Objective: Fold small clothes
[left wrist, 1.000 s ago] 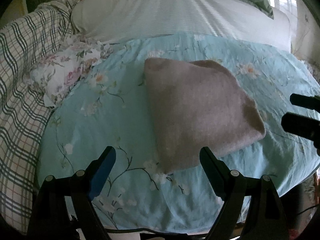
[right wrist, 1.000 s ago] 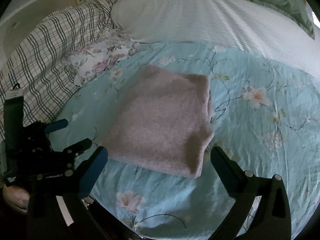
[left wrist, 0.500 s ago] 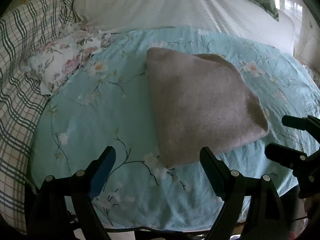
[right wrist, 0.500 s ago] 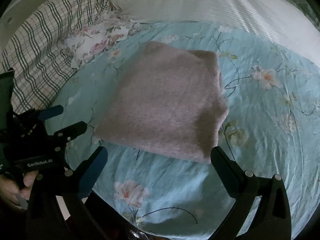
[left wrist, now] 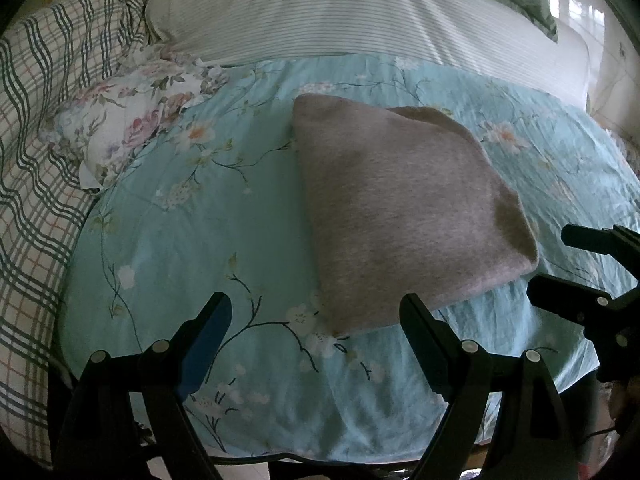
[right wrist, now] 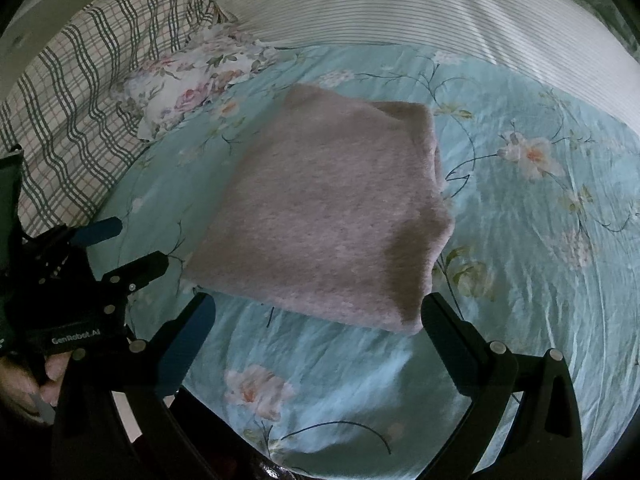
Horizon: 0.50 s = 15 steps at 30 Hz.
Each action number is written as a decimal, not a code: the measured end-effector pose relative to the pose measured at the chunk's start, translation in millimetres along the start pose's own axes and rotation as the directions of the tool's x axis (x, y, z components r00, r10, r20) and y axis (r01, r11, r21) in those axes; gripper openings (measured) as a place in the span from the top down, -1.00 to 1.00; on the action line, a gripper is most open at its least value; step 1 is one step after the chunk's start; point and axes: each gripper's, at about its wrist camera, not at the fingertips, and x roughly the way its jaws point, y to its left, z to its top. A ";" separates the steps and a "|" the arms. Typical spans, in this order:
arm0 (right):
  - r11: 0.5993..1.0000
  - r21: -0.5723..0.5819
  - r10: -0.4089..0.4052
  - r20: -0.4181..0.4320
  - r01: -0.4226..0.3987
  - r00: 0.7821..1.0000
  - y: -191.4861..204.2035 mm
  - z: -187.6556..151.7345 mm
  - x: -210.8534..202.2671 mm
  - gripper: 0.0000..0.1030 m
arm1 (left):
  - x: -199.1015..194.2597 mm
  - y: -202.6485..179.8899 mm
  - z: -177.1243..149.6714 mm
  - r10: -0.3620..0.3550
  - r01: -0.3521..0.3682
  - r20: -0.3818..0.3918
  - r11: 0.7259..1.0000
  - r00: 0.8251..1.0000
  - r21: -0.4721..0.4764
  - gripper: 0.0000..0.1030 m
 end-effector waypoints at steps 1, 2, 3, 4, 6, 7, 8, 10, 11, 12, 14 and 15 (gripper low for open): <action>1.000 0.000 0.000 0.002 0.000 1.000 -0.7 0.7 -0.1 -0.99 | -0.1 -0.2 0.1 0.000 0.000 0.000 1.000 1.000 0.000 -0.68; 1.000 0.002 0.001 0.003 -0.001 1.000 -0.6 1.0 -0.5 -0.99 | -0.1 -0.8 0.2 0.000 0.000 0.001 1.000 1.000 0.000 -0.68; 1.000 0.003 0.002 0.005 -0.003 1.000 -1.1 1.7 -0.9 -0.99 | -0.5 -1.1 0.0 0.001 -0.001 0.001 1.000 1.000 0.001 -0.68; 1.000 0.002 0.003 0.006 -0.004 1.000 -1.0 1.7 -1.4 -0.99 | -0.9 -1.2 -0.2 0.002 -0.002 0.002 1.000 1.000 0.001 -0.68; 1.000 -0.002 0.004 0.008 -0.004 1.000 -0.6 2.3 -2.1 -0.99 | -1.7 -1.8 -0.1 0.004 -0.004 0.004 1.000 1.000 0.001 -0.68; 1.000 -0.003 0.004 0.009 -0.004 1.000 -0.6 2.5 -2.1 -0.99 | -2.3 -1.8 -0.1 0.005 -0.005 0.005 1.000 1.000 0.000 -0.68; 1.000 -0.004 0.003 0.010 -0.003 1.000 -0.3 2.5 -2.4 -0.99 | -2.9 -2.0 0.1 0.005 -0.005 0.007 1.000 1.000 -0.001 -0.68; 1.000 -0.005 0.002 0.011 -0.002 1.000 0.6 2.2 -3.1 -0.99 | -3.9 -1.8 0.3 0.004 -0.004 0.009 1.000 1.000 -0.003 -0.68; 1.000 -0.006 0.002 0.011 -0.002 1.000 0.6 2.2 -3.2 -0.99 | -4.4 -1.8 0.4 0.002 -0.002 0.010 1.000 1.000 -0.004 -0.68; 1.000 -0.005 0.002 0.011 -0.002 1.000 0.6 2.2 -3.1 -0.99 | -4.8 -2.1 0.4 0.002 -0.002 0.010 1.000 1.000 -0.004 -0.68; 1.000 -0.005 0.000 0.011 0.000 1.000 0.7 2.2 -3.2 -0.99 | -5.3 -2.0 0.5 0.003 -0.003 0.011 1.000 1.000 -0.003 -0.68; 1.000 -0.005 0.001 0.012 -0.001 1.000 0.3 2.4 -3.1 -0.99 | -5.4 -2.1 0.6 0.002 -0.002 0.010 1.000 1.000 -0.003 -0.68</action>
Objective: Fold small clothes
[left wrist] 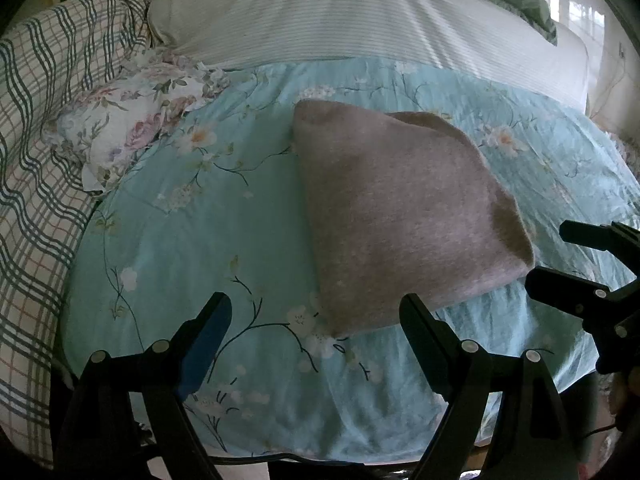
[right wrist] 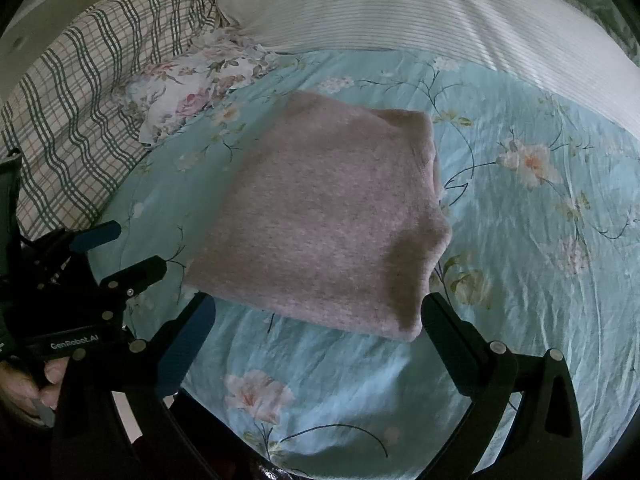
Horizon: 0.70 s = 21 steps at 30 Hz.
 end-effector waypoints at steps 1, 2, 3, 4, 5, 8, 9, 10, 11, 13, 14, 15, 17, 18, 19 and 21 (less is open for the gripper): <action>1.000 0.000 0.000 0.000 0.000 1.000 -0.3 0.2 0.2 -0.99 | -0.3 -0.4 -0.2 0.000 0.000 0.000 1.000 1.000 -0.001 -0.68; 1.000 0.000 0.002 -0.002 -0.002 1.000 -0.3 0.4 0.5 -0.99 | -0.5 -0.8 -0.3 -0.001 0.001 0.002 1.000 1.000 -0.002 -0.68; 1.000 -0.002 0.003 -0.004 -0.003 1.000 0.1 0.5 0.6 -0.99 | -1.3 -0.8 -0.2 0.000 0.000 0.005 1.000 1.000 -0.004 -0.68; 1.000 -0.007 0.004 -0.009 -0.004 1.000 0.5 0.8 1.2 -0.99 | -1.5 0.4 0.4 0.001 -0.001 0.007 1.000 1.000 -0.005 -0.68; 1.000 -0.012 0.003 -0.011 -0.004 1.000 1.1 0.8 1.5 -0.99 | -1.6 0.4 0.4 0.002 -0.002 0.009 1.000 1.000 -0.007 -0.68; 1.000 -0.029 0.006 -0.013 -0.006 1.000 2.1 -0.1 1.6 -0.99 | -3.9 0.2 -0.8 0.008 -0.008 0.015 1.000 1.000 -0.025 -0.68; 0.999 -0.031 0.009 -0.015 -0.009 1.000 1.4 0.2 1.8 -0.99 | -4.2 0.5 -1.5 0.008 -0.008 0.014 1.000 1.000 -0.028 -0.68; 0.999 -0.030 0.009 -0.015 -0.010 1.000 2.4 -0.6 2.2 -0.99 | -4.7 -0.2 -2.6 0.009 -0.009 0.014 0.999 1.000 -0.032 -0.68; 0.999 -0.030 0.011 -0.015 -0.011 1.000 1.7 -0.1 2.4 -0.99 | -5.1 -0.7 -3.2 0.010 -0.009 0.013 0.999 1.000 -0.033 -0.68; 1.000 -0.029 0.010 -0.012 -0.010 1.000 1.9 1.2 3.1 -0.99 | -4.7 -0.9 -3.4 0.010 -0.010 0.010 0.999 1.000 -0.032 -0.68; 1.000 -0.027 0.010 -0.011 -0.010 1.000 1.1 2.0 3.0 -0.99 | -4.1 -0.7 -2.6 0.010 -0.009 0.008 0.999 1.000 -0.031 -0.68; 1.000 -0.025 0.010 -0.009 -0.010 1.000 1.2 2.3 2.9 -0.99 | -3.9 -0.4 -2.0 0.009 -0.009 0.007 0.999 1.000 -0.031 -0.68; 1.000 -0.023 0.012 -0.005 -0.012 1.000 0.4 3.0 2.4 -0.99 | -3.3 1.2 0.0 0.007 -0.007 0.004 0.999 1.000 -0.035 -0.68; 1.000 -0.024 0.010 -0.004 -0.010 1.000 0.0 3.4 2.3 -0.99 | -3.5 2.0 0.6 0.005 -0.005 0.005 0.999 1.000 -0.036 -0.68; 1.000 -0.023 0.007 0.000 -0.007 1.000 -0.4 4.0 1.6 -0.99 | -3.5 2.5 1.4 0.003 -0.003 0.007 0.999 1.000 -0.038 -0.68; 1.000 -0.016 0.010 0.009 -0.010 1.000 -1.3 5.2 -0.2 -0.99 | -3.3 3.1 2.3 0.004 -0.004 0.008 0.999 1.000 -0.036 -0.68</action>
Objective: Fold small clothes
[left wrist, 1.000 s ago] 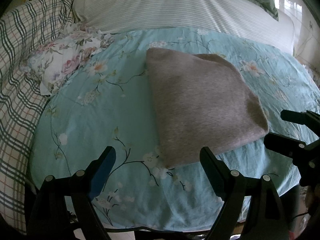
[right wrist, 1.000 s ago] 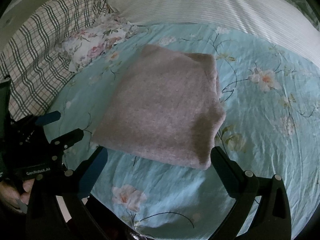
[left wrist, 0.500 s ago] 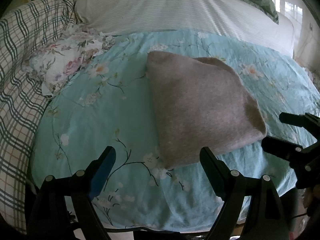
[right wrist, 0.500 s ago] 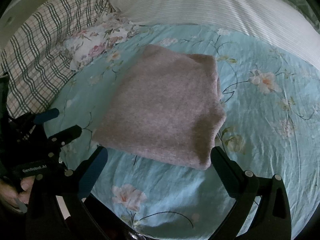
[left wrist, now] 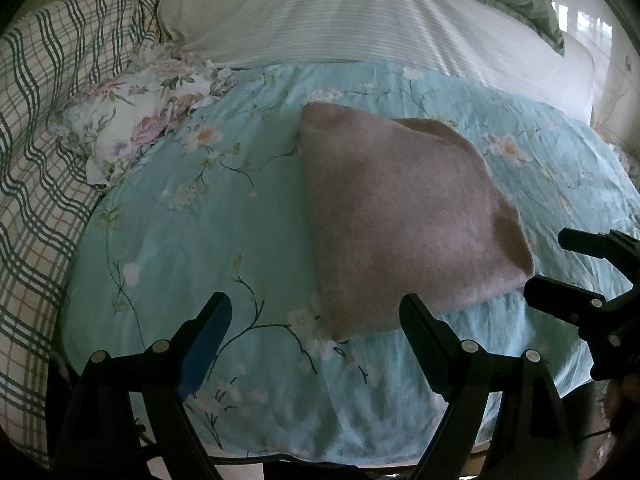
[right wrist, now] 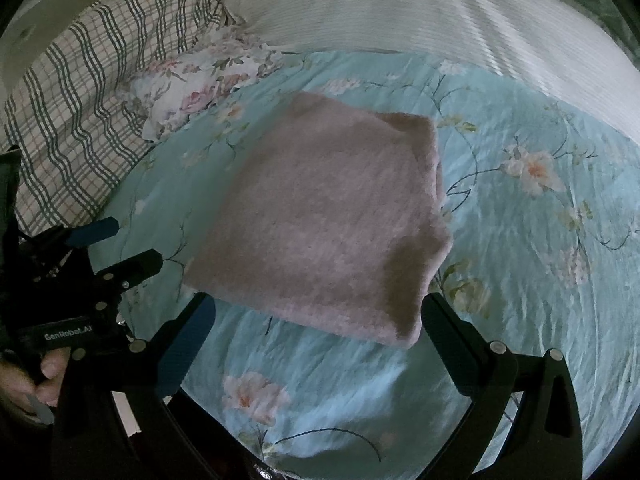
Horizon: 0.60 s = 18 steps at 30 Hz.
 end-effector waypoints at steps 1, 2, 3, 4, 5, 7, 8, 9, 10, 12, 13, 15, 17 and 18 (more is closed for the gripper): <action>1.000 0.003 0.002 0.004 -0.002 1.000 -0.6 0.6 -0.8 -0.99 | 0.8 0.4 -0.1 0.000 0.000 0.000 1.000 1.000 0.000 -0.68; 1.000 0.004 0.003 0.007 -0.003 1.000 -1.2 1.1 -1.5 -0.99 | 1.2 0.2 -0.2 -0.001 0.001 0.000 1.000 1.000 -0.001 -0.68; 1.000 0.004 0.005 0.008 -0.005 1.000 -1.2 1.7 -1.9 -0.99 | 1.7 -0.1 0.1 -0.002 0.002 -0.002 1.000 1.000 -0.001 -0.68; 1.000 0.003 0.006 0.011 -0.006 1.000 -1.2 2.1 -2.2 -0.99 | 2.0 -0.6 0.2 -0.002 0.002 -0.003 1.000 1.000 0.000 -0.68; 1.000 0.003 0.004 0.013 -0.004 1.000 -1.8 2.9 -2.3 -0.99 | 2.0 -0.2 0.8 -0.001 0.001 -0.003 1.000 1.000 0.002 -0.68; 1.000 0.011 0.002 0.024 -0.003 1.000 -3.8 4.5 -3.2 -0.99 | 2.2 -0.7 1.3 0.001 -0.001 -0.004 1.000 1.000 0.004 -0.68; 1.000 0.016 0.005 0.033 -0.006 0.999 -5.1 5.3 -4.2 -0.99 | 2.5 -0.9 1.7 0.003 -0.003 -0.006 1.000 1.000 0.006 -0.68; 1.000 0.019 0.007 0.036 -0.007 0.999 -6.1 6.0 -4.8 -0.99 | 2.8 -0.1 2.8 0.004 -0.004 -0.006 1.000 1.000 0.006 -0.68; 1.000 0.021 0.006 0.036 -0.007 0.999 -6.8 7.0 -4.9 -0.99 | 2.9 0.5 3.7 0.004 -0.004 -0.004 1.000 1.000 0.005 -0.68; 1.000 0.019 0.005 0.035 -0.006 0.999 -7.7 7.4 -5.6 -0.99 | 3.5 0.9 5.4 0.002 -0.002 -0.005 1.000 1.000 0.004 -0.68; 1.000 0.017 0.003 0.033 -0.004 0.999 -6.5 6.8 -5.8 -0.99 | 3.9 1.0 6.2 0.002 -0.002 -0.005 1.000 1.000 0.004 -0.68; 1.000 0.014 0.001 0.031 -0.001 1.000 -7.6 6.4 -6.2 -0.99 | 4.8 1.8 7.2 0.001 -0.001 -0.004 1.000 1.000 0.004 -0.68; 1.000 0.018 0.001 0.030 -0.002 1.000 -9.5 6.4 -7.3 -0.99 | 5.7 1.4 8.0 -0.001 0.001 -0.005 1.000 1.000 0.007 -0.68; 1.000 0.020 0.001 0.031 -0.002 1.000 -10.1 6.1 -7.8 -0.99 | 5.4 0.5 8.3 -0.003 0.003 -0.004 1.000 1.000 0.010 -0.68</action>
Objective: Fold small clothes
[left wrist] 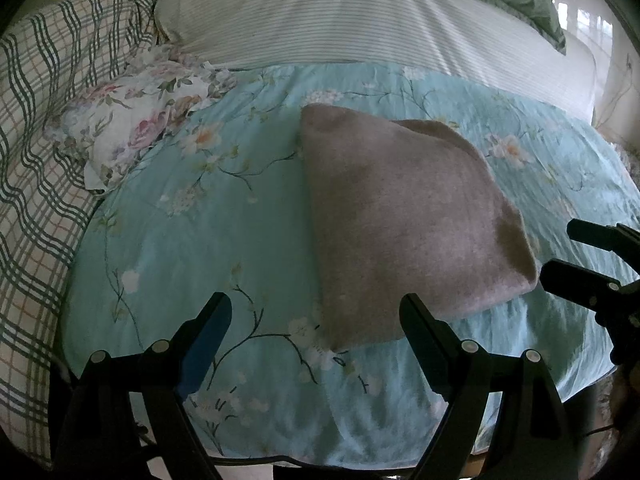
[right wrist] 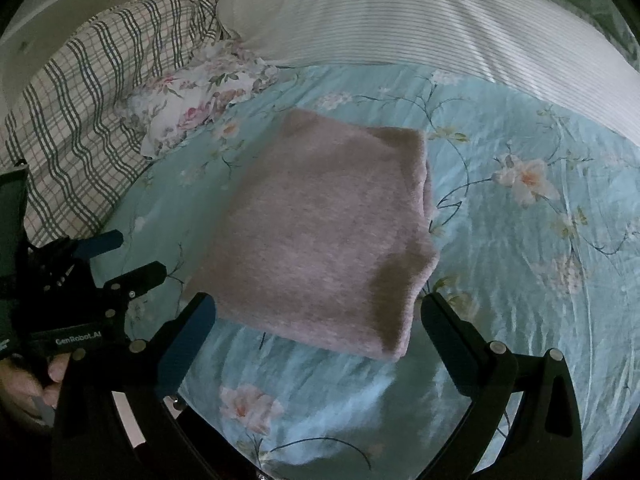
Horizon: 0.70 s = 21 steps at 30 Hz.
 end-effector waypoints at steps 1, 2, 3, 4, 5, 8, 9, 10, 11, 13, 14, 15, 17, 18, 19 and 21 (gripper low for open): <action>1.000 0.001 0.000 0.000 0.000 1.000 -1.0 -0.1 -0.2 -0.99 | 0.0 0.1 0.7 -0.001 0.001 0.001 1.000 1.000 0.003 -0.68; 1.000 0.001 -0.001 -0.001 0.001 1.000 -1.5 -0.1 -0.5 -0.99 | 0.2 0.8 1.5 -0.003 0.003 0.002 1.000 1.000 0.006 -0.68; 1.000 -0.001 0.000 0.000 0.000 1.000 -1.9 0.1 -0.3 -0.99 | 0.1 0.4 2.1 -0.004 0.004 0.003 1.000 1.000 0.008 -0.68; 1.000 -0.001 0.000 -0.001 0.000 1.000 -2.2 0.1 -0.2 -0.99 | 0.1 -0.1 2.6 -0.005 0.005 0.004 1.000 1.000 0.009 -0.68; 1.000 -0.001 0.001 -0.002 -0.001 1.000 -2.6 0.1 -0.3 -0.99 | -0.2 -0.5 2.9 -0.007 0.007 0.004 1.000 1.000 0.010 -0.68; 1.000 0.001 0.000 0.000 0.000 1.000 -1.1 -0.4 -0.5 -0.99 | -0.4 -2.5 4.0 -0.010 0.010 0.003 1.000 1.000 0.014 -0.68; 1.000 0.001 0.002 0.002 -0.002 1.000 -2.0 -0.2 -1.2 -0.99 | -0.6 -2.8 4.5 -0.013 0.013 0.003 1.000 1.000 0.014 -0.68; 1.000 0.001 0.002 0.003 -0.003 1.000 -2.0 -0.6 -1.1 -0.99 | -0.9 -4.2 4.7 -0.013 0.013 0.004 1.000 1.000 0.014 -0.68; 1.000 -0.002 0.004 0.003 -0.004 1.000 -3.7 -0.3 -1.5 -0.99 | -1.4 -4.7 4.8 -0.014 0.014 0.005 1.000 1.000 0.014 -0.68; 1.000 -0.009 0.003 0.003 -0.003 1.000 -4.1 0.9 -2.0 -0.99 | -2.1 -5.9 5.5 -0.016 0.016 0.006 1.000 1.000 0.016 -0.68; 1.000 -0.014 0.000 0.003 0.000 1.000 -4.3 1.7 -2.5 -0.99 | -1.9 -6.3 6.3 -0.017 0.017 0.006 1.000 1.000 0.017 -0.68; 1.000 -0.017 -0.002 0.004 0.002 1.000 -3.3 2.3 -3.0 -0.99 | -1.9 -7.1 6.7 -0.018 0.018 0.006 1.000 1.000 0.019 -0.68; 1.000 -0.017 -0.004 0.005 0.004 1.000 -2.4 3.5 -3.4 -0.99 | -1.4 -8.0 7.3 -0.020 0.019 0.007 1.000 1.000 0.022 -0.68; 1.000 -0.018 -0.004 0.006 0.004 1.000 -2.5 4.4 -3.7 -0.99 | -1.6 -8.6 7.5 -0.019 0.019 0.007 1.000 1.000 0.022 -0.68; 1.000 -0.019 -0.005 0.006 0.005 1.000 -3.1 5.8 -3.6 -0.99 | -1.5 -8.7 8.0 -0.019 0.019 0.007 1.000 1.000 0.022 -0.68; 1.000 -0.022 -0.007 0.005 0.007 1.000 -4.0 7.7 -3.2 -0.99 | -1.4 -8.3 9.2 -0.023 0.023 0.009 0.999 1.000 0.023 -0.68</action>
